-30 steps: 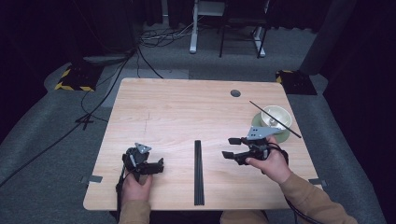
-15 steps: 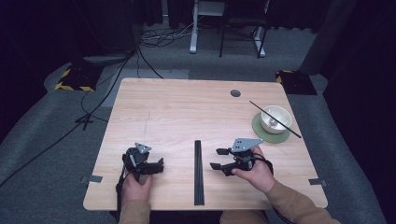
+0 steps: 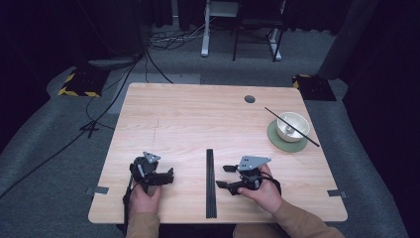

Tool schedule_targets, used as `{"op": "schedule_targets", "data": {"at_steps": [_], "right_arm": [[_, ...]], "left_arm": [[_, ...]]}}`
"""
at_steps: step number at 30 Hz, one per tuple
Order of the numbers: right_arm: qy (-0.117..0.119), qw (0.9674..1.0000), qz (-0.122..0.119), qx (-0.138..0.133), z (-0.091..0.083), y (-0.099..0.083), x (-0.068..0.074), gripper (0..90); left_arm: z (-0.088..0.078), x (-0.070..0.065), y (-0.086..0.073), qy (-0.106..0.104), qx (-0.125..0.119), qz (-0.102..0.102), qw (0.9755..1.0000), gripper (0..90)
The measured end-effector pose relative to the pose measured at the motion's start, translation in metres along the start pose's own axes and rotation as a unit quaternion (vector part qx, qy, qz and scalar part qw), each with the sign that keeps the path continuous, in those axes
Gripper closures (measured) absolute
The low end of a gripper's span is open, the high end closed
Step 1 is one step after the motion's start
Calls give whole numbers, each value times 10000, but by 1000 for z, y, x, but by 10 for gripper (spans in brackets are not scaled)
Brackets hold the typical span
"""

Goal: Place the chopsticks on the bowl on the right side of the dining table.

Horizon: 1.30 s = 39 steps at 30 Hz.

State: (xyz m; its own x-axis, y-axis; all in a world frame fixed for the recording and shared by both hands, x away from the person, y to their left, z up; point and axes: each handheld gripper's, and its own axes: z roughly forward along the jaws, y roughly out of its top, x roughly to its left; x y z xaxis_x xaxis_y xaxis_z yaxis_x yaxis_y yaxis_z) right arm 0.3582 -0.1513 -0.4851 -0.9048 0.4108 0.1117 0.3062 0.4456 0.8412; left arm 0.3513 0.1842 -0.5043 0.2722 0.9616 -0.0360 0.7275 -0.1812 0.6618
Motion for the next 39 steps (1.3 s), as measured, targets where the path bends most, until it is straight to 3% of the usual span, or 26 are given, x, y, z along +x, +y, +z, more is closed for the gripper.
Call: {"op": "schedule_targets", "data": {"at_steps": [11,12,26,39], "right_arm": [[-186,9993,-224,215,12,-6,9,332],[-237,9990,-271,270,14,-7,10,368],[-496,9974,-337,411,20,-8,16,330],[-480,9968,-448,466,22,-9,20,327]], "left_arm": [[0,0,0,-2,-3,0,10000,19],[0,0,0,-1,-2,1,10000,19],[0,0,0,0,-3,0,10000,19],[0,0,0,-1,-3,-1,10000,19]]}}
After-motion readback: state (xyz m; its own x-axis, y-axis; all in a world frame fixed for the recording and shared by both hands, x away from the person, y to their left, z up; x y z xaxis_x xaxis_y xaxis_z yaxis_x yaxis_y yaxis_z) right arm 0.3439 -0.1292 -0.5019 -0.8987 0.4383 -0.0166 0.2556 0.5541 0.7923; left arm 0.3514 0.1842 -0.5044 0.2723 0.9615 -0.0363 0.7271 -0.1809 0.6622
